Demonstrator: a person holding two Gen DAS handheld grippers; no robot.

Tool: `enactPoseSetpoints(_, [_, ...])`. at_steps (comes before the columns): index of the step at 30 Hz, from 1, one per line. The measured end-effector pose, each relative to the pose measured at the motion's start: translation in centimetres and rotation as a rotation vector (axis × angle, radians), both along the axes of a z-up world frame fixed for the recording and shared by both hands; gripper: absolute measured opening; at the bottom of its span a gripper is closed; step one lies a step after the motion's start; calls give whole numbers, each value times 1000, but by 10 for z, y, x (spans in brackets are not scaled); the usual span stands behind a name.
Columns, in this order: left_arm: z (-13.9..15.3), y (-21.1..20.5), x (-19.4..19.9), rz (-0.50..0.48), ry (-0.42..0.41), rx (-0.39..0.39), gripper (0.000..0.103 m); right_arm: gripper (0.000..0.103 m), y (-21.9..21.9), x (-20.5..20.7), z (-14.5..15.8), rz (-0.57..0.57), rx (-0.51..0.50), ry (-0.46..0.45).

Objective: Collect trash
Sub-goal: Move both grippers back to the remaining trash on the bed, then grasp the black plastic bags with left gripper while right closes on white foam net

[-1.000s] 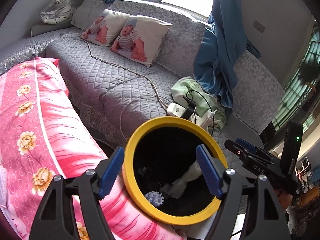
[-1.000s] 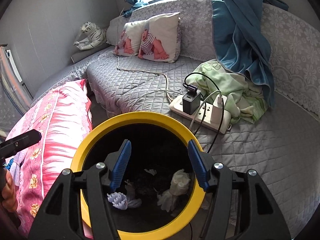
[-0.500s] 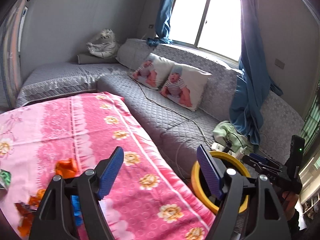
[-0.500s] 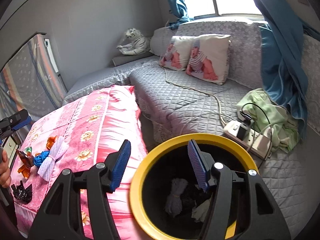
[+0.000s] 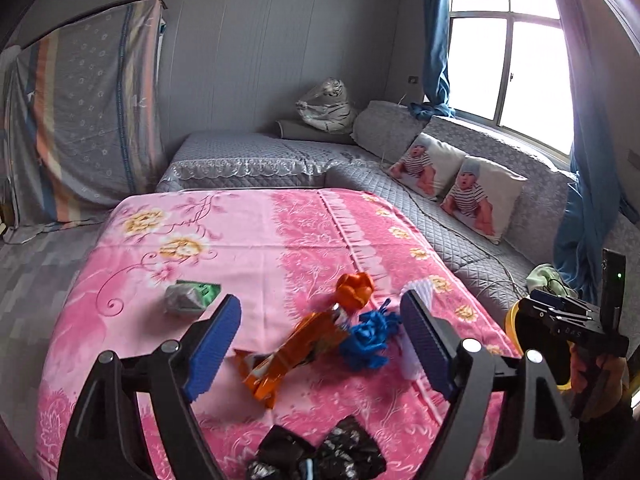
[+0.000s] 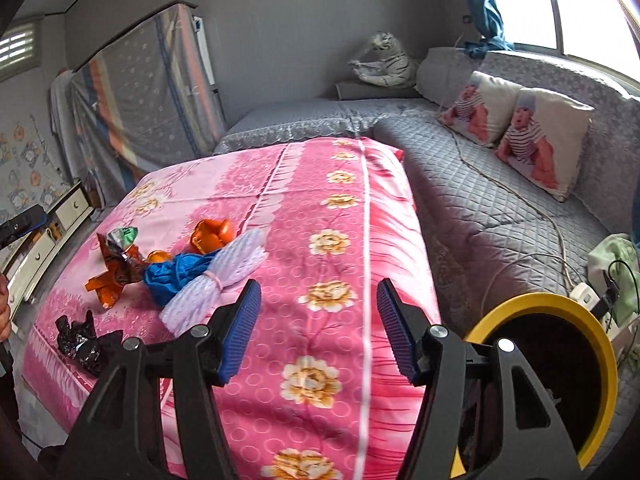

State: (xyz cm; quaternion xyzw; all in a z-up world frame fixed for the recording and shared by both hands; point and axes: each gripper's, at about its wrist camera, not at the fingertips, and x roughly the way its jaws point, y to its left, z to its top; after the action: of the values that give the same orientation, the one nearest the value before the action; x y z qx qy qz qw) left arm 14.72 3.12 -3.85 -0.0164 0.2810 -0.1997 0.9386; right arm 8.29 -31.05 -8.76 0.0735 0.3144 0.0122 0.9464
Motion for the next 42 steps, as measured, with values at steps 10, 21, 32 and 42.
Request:
enactPoseSetpoints(10, [-59, 31, -44, -5, 101, 15, 79, 62, 62, 15, -20, 141, -18, 54])
enactPoseSetpoints(21, [-99, 26, -60, -50, 189, 7, 79, 69, 95, 26, -37, 206, -40, 103])
enactPoseSetpoints(32, [-114, 16, -55, -85, 227, 22, 79, 80, 129, 56, -53, 285, -56, 150])
enactPoseSetpoints(42, [-122, 17, -43, -97, 265, 8, 79, 81, 153, 94, -65, 310, -104, 198])
